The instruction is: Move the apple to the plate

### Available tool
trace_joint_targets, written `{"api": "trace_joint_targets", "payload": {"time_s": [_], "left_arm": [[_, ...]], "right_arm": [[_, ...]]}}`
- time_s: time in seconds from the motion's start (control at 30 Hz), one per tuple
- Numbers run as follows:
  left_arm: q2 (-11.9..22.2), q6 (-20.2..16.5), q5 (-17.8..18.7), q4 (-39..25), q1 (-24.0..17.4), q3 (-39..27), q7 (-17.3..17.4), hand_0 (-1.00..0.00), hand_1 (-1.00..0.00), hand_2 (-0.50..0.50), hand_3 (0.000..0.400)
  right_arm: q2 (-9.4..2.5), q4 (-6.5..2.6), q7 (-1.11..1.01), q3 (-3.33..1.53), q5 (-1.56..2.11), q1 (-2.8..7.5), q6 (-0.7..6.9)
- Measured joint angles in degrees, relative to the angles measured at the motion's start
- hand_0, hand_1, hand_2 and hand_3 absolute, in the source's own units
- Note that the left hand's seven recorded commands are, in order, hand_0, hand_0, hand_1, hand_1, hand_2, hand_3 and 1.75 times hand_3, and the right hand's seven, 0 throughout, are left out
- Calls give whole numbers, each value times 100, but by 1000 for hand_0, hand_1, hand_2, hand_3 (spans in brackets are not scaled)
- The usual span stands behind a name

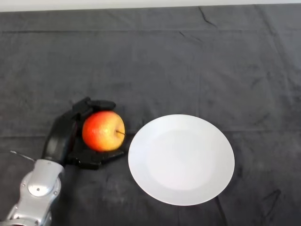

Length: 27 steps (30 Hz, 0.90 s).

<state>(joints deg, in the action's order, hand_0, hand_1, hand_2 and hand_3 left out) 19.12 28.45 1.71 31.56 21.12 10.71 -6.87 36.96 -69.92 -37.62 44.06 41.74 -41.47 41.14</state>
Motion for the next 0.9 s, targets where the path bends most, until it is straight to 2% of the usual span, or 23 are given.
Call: {"api": "trace_joint_targets", "payload": {"time_s": [0.13,0.3,0.5,0.63,0.9], "left_arm": [[-8,0,-334,-340,-32,23,-444,-1000,-1000,0,400],[-21,19,-590,-455,-41,236,-919,-1000,-1000,0,400],[-195,50,-829,-719,-257,739,-1262,-1000,-1000,0,400],[-308,50,-959,-818,-260,1166,-1484,-1000,-1000,0,400],[-309,132,-955,-877,-255,1657,-1649,-1000,-1000,0,400]], "right_arm": [[0,0,0,0,0,0,0],[0,0,1,0,0,0,0],[0,0,4,0,0,0,0],[0,0,5,0,0,0,0],[0,0,5,0,0,0,0]]}}
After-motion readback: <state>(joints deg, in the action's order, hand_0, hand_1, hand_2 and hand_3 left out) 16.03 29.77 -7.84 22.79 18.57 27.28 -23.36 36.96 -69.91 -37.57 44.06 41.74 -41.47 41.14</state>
